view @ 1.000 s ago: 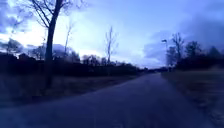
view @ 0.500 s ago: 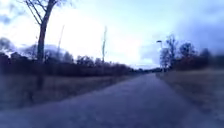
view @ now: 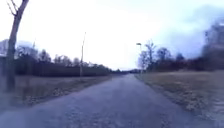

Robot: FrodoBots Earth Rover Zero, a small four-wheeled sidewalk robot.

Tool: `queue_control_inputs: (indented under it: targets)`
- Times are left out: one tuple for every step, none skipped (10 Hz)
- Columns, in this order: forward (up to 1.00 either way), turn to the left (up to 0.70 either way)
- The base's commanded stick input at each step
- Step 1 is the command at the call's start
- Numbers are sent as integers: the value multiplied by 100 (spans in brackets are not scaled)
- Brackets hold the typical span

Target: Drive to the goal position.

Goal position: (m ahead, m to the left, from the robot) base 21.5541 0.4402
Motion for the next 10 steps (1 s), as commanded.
queue_control_inputs:
  targets:
    - [50, 0]
    - [50, 0]
    - [50, 0]
    - [50, 0]
    - [50, 0]
    - [50, 0]
    - [50, 0]
    - [50, 0]
    - [50, 50]
    - [50, 29]
